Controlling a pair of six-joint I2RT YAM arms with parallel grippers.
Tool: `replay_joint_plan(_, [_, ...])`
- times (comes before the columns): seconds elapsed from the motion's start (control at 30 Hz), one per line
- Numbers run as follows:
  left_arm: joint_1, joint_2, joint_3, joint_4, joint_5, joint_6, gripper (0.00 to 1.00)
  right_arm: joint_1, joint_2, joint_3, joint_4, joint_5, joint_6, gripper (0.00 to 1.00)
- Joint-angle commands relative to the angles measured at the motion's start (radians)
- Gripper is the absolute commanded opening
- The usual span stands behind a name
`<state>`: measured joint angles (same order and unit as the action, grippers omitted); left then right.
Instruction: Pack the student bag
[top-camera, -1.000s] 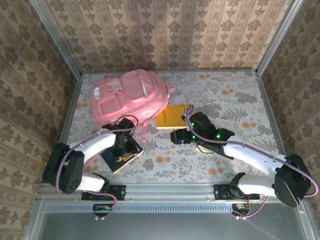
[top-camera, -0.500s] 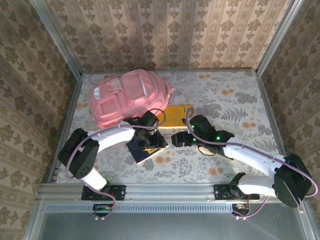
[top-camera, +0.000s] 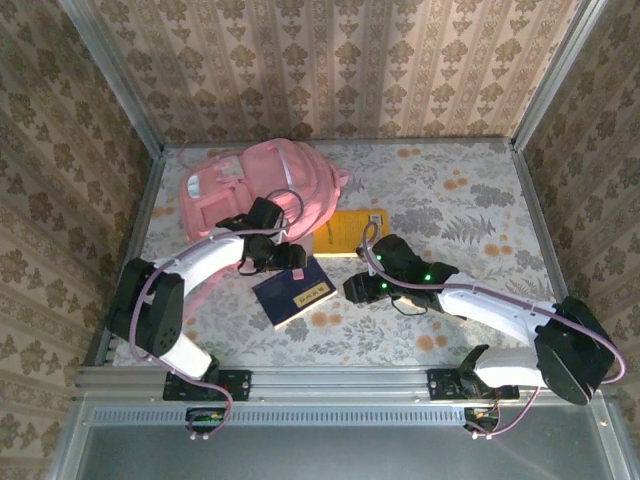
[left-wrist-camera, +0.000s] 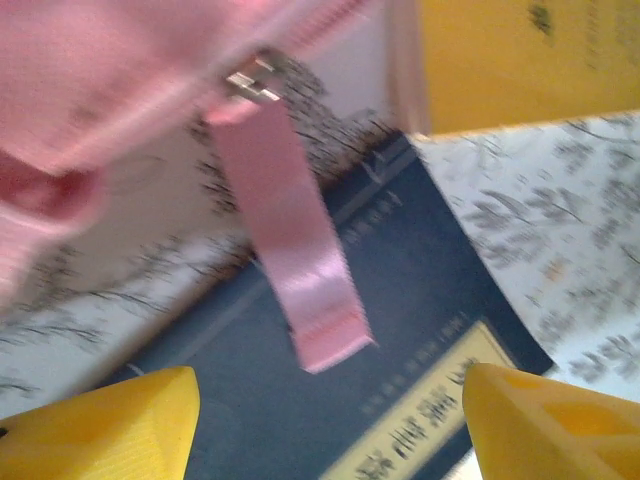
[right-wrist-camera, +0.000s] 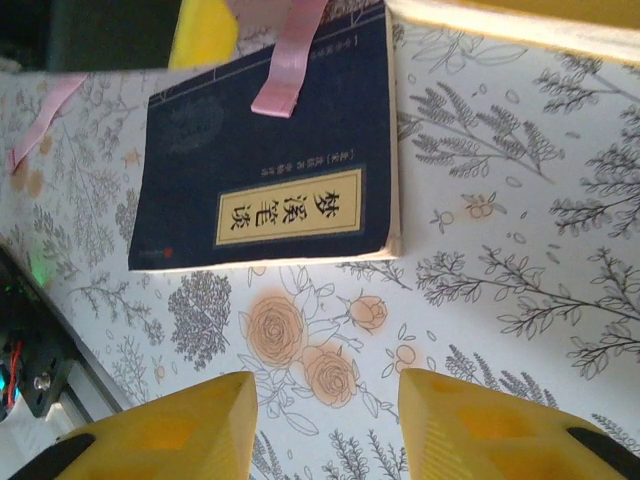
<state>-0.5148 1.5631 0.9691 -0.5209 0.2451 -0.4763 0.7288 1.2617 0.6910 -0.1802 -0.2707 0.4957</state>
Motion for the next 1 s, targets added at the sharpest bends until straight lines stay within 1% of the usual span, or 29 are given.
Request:
replay_joint_plan(0.0, [0.012, 0.019, -0.031, 0.029, -0.101, 0.034, 0.72, 0.007, 0.007, 0.002, 0.009, -0.030, -0.017, 0.45])
replay_joint_plan(0.07, [0.012, 0.032, -0.040, 0.035, -0.109, 0.029, 0.72, 0.008, 0.013, 0.009, -0.006, -0.027, -0.023, 0.47])
replay_joint_plan(0.2, [-0.006, 0.063, -0.052, 0.034, -0.064, 0.025, 0.71, 0.011, 0.027, 0.013, -0.022, -0.030, -0.029, 0.49])
replay_joint_plan(0.37, [-0.042, 0.070, -0.065, 0.016, -0.123, 0.024, 0.71, 0.026, 0.047, 0.022, -0.038, -0.038, -0.038, 0.50])
replay_joint_plan(0.5, [-0.051, 0.088, -0.066, 0.009, -0.119, 0.024, 0.71, 0.034, 0.054, 0.024, -0.038, -0.040, -0.040, 0.50])
replay_joint_plan(0.67, [-0.090, 0.087, -0.079, 0.004, -0.063, 0.011, 0.71, 0.037, 0.054, 0.028, -0.052, -0.041, -0.044, 0.52])
replay_joint_plan(0.83, [-0.143, 0.057, -0.110, -0.013, -0.022, -0.018, 0.71, 0.038, 0.055, 0.027, -0.074, -0.031, -0.046, 0.54])
replay_joint_plan(0.97, [-0.158, 0.019, -0.149, 0.009, 0.047, -0.062, 0.71, 0.037, 0.063, 0.023, -0.088, -0.028, -0.035, 0.55])
